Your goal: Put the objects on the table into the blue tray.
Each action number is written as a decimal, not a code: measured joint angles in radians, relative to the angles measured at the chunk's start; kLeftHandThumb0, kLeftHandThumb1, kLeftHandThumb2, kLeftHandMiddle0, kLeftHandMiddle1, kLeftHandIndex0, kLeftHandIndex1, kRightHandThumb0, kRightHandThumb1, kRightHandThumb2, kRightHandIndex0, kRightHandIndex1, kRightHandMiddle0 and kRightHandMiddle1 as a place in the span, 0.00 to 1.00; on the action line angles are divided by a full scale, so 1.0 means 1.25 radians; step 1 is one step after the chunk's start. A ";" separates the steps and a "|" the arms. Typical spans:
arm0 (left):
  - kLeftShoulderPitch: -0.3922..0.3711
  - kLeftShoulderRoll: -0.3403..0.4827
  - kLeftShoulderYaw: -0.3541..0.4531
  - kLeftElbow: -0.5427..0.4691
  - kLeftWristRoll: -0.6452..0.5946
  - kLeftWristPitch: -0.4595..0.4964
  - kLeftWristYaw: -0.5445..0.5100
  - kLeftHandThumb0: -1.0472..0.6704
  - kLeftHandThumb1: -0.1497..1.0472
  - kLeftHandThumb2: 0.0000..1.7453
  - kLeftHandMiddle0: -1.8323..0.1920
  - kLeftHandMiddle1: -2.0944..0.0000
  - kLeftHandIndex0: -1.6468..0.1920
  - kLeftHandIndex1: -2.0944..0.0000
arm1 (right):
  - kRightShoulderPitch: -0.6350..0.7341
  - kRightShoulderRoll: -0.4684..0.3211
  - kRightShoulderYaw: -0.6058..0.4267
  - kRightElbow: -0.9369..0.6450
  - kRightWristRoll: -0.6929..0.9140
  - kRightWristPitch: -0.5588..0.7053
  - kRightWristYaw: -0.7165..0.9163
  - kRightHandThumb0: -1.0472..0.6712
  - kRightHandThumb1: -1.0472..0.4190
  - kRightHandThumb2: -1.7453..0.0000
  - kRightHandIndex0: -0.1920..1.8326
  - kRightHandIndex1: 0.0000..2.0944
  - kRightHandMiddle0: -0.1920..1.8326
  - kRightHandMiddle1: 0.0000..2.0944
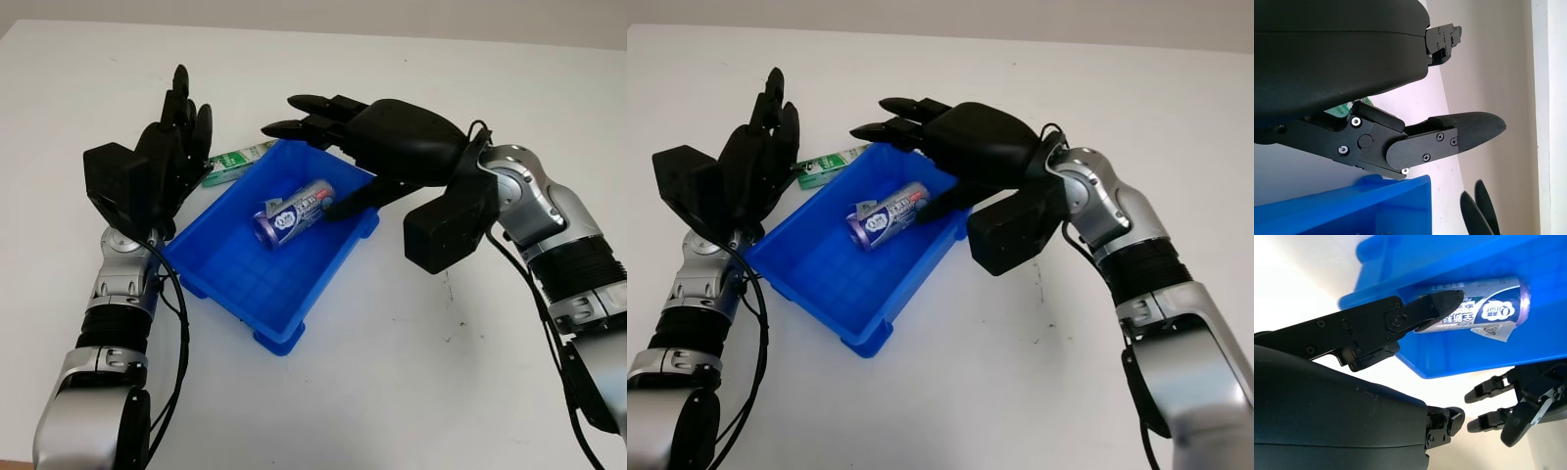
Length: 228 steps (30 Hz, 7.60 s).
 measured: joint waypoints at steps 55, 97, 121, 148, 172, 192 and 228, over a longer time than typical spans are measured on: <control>-0.430 0.210 -0.467 0.429 0.607 -0.014 -0.050 0.17 0.93 0.04 0.99 0.99 0.98 0.98 | 0.157 -0.022 -0.162 -0.197 0.087 0.175 -0.056 0.29 0.00 0.97 0.07 0.03 0.07 0.10; -0.435 0.105 -0.810 0.476 0.991 0.023 0.480 0.51 0.95 0.03 0.68 0.08 0.80 0.24 | 0.185 -0.022 -0.181 -0.267 0.104 0.201 -0.057 0.31 0.02 0.97 0.09 0.04 0.04 0.20; -0.455 0.099 -0.873 0.532 1.007 0.050 0.502 0.41 0.92 0.03 0.62 0.00 0.80 0.22 | 0.197 -0.028 -0.191 -0.264 0.114 0.193 -0.050 0.30 0.02 0.97 0.11 0.04 0.00 0.30; -0.467 0.121 -0.747 0.532 0.879 -0.013 0.521 0.35 1.00 0.09 0.61 0.00 0.78 0.13 | 0.193 -0.024 -0.190 -0.256 0.113 0.193 -0.056 0.30 0.01 0.97 0.10 0.03 0.00 0.27; -0.513 0.193 -0.513 0.451 0.637 -0.044 0.369 0.33 1.00 0.13 0.57 0.08 0.71 0.08 | 0.179 -0.019 -0.174 -0.234 0.103 0.190 -0.054 0.30 0.01 0.97 0.10 0.03 0.00 0.26; -0.247 0.343 -0.246 -0.266 0.235 0.071 -0.326 0.35 1.00 0.17 0.52 0.00 0.66 0.00 | 0.170 -0.020 -0.172 -0.198 0.085 0.204 -0.066 0.31 0.01 0.97 0.10 0.03 0.01 0.23; -0.077 0.324 -0.242 -0.551 0.168 0.484 -0.448 0.50 1.00 0.26 0.78 0.89 0.82 0.83 | 0.172 -0.019 -0.170 -0.191 0.083 0.225 -0.069 0.32 0.01 0.97 0.10 0.03 0.05 0.16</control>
